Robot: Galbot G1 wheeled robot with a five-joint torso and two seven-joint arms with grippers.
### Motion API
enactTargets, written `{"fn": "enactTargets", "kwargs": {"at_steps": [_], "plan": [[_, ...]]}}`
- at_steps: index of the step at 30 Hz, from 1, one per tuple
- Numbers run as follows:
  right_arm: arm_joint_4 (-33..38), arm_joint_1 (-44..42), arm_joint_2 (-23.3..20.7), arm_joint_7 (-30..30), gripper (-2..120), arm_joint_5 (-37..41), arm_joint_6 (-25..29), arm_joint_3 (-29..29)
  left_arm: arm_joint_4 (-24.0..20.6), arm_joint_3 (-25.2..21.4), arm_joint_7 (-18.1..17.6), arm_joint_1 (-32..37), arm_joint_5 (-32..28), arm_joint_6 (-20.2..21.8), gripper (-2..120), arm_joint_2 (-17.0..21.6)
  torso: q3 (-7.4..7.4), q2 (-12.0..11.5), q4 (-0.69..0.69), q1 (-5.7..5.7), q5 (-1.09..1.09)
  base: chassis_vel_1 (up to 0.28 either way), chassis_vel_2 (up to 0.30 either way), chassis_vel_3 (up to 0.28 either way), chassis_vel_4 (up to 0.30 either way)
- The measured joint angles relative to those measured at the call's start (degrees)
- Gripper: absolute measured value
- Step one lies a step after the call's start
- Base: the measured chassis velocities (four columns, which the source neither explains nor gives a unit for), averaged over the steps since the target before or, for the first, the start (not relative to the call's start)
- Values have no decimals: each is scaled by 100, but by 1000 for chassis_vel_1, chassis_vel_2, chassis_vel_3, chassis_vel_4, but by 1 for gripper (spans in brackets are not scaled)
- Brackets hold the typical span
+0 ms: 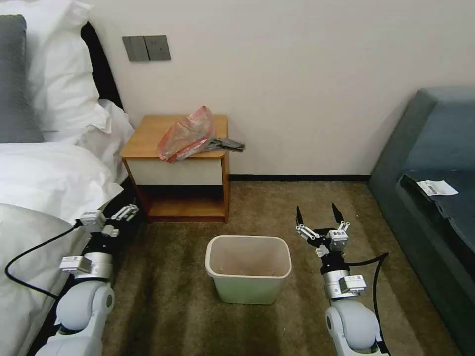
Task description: Pick up the garbage bag from the table and place it over the trash can.
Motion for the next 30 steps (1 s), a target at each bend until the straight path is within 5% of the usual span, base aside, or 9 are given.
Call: {"fn": "enactTargets", "kwargs": {"at_steps": [12, 20, 30], "plan": [[-362, 629, -406, -357, 100, 76, 346, -281, 43, 131, -145, 11, 305, -180, 99, -30, 0, 0, -1, 0, -1, 0, 0, 0, 0], [-1309, 2055, -1240, 628, 100, -475, -163, -1571, 197, 99, -668, -23, 553, -290, 99, -76, 0, 0, 1, 0, -1, 0, 0, 0, 0], [-2845, 3880, -1749, 1286, 100, -1469, -557, -2843, 420, 109, -762, -50, 639, -389, 99, -107, 1, 0, 0, 0, -1, 0, 0, 0, 0]]}}
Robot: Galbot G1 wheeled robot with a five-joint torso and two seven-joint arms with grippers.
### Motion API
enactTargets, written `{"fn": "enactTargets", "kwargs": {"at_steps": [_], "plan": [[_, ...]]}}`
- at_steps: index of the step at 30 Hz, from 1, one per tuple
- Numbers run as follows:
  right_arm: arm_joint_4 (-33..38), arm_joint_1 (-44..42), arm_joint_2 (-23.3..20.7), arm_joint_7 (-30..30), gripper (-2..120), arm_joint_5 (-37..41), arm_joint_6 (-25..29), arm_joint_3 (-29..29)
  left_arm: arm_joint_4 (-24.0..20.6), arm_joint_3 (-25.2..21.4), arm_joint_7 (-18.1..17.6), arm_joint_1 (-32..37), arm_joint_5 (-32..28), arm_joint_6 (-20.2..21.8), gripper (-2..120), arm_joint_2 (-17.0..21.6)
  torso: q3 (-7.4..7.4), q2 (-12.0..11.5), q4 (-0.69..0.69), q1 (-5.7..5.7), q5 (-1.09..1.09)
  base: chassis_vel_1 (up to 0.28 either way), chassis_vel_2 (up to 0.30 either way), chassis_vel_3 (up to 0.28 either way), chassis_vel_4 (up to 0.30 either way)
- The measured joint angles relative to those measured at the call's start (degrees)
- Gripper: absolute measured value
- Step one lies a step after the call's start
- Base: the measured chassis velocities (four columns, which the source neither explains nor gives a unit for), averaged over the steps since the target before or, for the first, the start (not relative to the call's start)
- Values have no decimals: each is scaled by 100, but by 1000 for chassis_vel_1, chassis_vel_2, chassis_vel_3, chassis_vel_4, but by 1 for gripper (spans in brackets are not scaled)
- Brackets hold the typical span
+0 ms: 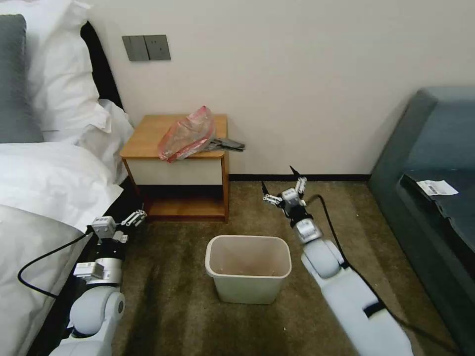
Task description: Pick up the garbage bag from the table and place it over the trash can.
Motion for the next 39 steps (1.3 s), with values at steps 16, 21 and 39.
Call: {"fn": "enactTargets", "kwargs": {"at_steps": [16, 21, 39], "plan": [[-2748, 2633, 426, 34, 100, -1043, -152, -2150, 459, 288, -38, -117, 394, -118, 99, -335, 0, 0, -1, 1, 0, 0, 0, 0, 0], [-3065, 3199, 436, 67, 100, -942, -165, -2761, 590, 315, -51, -150, 461, -151, 99, -446, -1, 0, 1, 0, -1, 0, 0, 0, 0], [-3861, 3531, 957, 64, 100, -937, 62, -2875, 621, 337, -116, -114, 683, -214, 99, -619, -1, 0, 1, 0, 0, 0, 0, 0, 0]]}}
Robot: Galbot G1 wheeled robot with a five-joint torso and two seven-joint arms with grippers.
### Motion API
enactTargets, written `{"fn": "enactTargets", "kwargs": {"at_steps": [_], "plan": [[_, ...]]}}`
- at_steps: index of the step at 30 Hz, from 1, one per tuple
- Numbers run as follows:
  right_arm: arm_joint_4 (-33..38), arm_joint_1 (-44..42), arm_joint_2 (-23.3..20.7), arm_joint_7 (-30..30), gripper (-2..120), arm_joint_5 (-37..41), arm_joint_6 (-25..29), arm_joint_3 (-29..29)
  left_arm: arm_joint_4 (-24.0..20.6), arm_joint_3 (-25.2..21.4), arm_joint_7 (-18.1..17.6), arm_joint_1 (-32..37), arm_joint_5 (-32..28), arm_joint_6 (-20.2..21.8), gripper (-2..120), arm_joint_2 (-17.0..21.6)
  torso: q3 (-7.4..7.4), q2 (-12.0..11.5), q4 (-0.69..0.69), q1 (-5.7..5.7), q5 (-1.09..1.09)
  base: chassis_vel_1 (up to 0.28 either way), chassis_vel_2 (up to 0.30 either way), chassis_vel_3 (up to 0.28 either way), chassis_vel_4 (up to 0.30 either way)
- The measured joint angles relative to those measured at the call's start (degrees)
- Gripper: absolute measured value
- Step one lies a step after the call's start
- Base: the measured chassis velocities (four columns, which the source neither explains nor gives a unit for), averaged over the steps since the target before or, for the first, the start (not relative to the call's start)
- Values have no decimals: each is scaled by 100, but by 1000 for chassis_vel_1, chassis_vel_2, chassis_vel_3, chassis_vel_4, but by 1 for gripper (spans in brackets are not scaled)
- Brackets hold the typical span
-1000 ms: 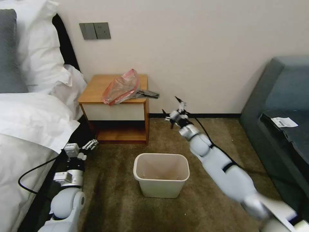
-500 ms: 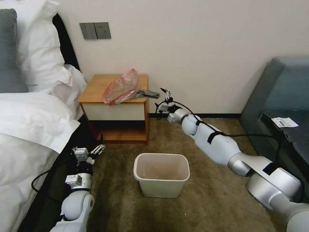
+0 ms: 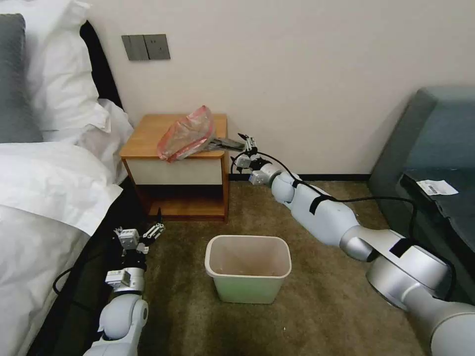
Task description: Pick up the garbage bag from the table and place it over the trash can.
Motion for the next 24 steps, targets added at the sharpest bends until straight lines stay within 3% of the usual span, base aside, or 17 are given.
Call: {"fn": "enactTargets", "kwargs": {"at_steps": [6, 10, 24], "plan": [[-169, 37, 86, 1, 98, -62, 34, 86, 13, 1, -6, 10, 52, -31, 99, -34, 0, 0, 0, 0, 0, 0, 0, 0, 0], [-223, 41, 109, 50, 90, -91, 42, 132, 44, 19, -15, 2, 77, -39, 99, -51, 0, 0, -1, 0, 0, 0, 0, 0, 0], [45, -77, 46, 150, 37, -119, -61, 44, 166, 66, -49, -20, 126, -71, 99, -77, 0, 0, -1, 0, 0, 0, 0, 0, 0]]}}
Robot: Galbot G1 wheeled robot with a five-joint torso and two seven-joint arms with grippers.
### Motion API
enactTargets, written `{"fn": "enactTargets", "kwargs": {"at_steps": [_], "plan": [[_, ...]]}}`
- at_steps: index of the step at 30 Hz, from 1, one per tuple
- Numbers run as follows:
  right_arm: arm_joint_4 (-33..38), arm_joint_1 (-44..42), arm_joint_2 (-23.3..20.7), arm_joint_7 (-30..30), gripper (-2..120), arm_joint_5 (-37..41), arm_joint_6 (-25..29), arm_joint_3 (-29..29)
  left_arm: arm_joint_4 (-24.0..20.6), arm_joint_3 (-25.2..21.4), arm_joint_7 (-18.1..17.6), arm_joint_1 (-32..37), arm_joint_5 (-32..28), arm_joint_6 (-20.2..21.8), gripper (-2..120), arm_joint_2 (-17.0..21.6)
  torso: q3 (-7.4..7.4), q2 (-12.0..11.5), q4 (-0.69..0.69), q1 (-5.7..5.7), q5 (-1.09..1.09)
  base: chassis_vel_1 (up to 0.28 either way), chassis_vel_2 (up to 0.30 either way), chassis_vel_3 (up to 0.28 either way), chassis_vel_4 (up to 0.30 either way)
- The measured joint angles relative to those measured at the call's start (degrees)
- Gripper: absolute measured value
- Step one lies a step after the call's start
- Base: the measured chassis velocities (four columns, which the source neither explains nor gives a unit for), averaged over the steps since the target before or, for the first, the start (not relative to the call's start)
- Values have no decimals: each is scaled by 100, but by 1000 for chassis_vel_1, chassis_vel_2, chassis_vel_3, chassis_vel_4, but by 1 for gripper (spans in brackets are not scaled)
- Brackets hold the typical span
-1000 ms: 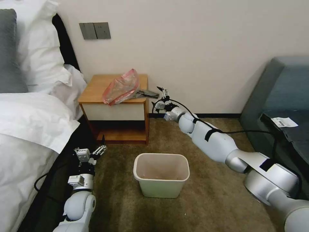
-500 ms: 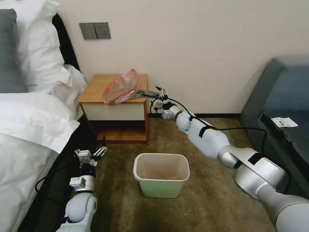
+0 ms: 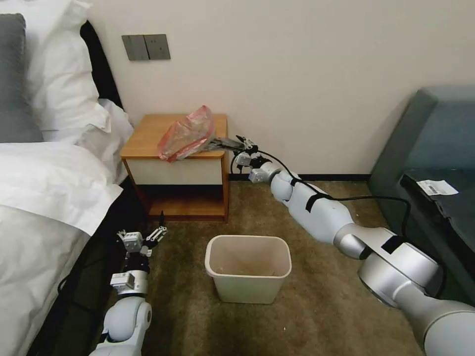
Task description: Pick up the garbage bag from the table and place it over the trash can.
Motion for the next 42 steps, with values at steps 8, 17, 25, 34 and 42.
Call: {"fn": "enactTargets", "kwargs": {"at_steps": [8, 17, 25, 34, 42], "plan": [[33, -27, 1, 33, 10, 34, -41, -40, 23, 25, -18, -7, 34, -4, 99, -16, 0, 0, 0, 0, 0, 0, 0, 0, 0], [9, -22, 5, 48, 0, 79, -44, -6, 40, 46, -27, -3, 70, -19, 99, -12, 0, 0, 0, 0, 0, 0, 0, 0, 0], [448, -123, -195, 119, 0, 211, -152, 9, 61, 46, -38, -5, 88, -19, 99, -9, 0, 0, 1, 0, 0, 0, 0, 0, 0], [2012, -902, -824, 239, 0, 348, -370, 198, 69, -244, -434, -72, 59, -16, 99, -53, 0, 0, 1, 0, -2, 0, 0, 0, 0], [3385, -2202, -1305, 253, 0, 115, -420, 300, -592, -599, -756, -90, -95, 476, 99, 76, -1, 0, -1, -1, 2, 0, 0, 0, 0]]}}
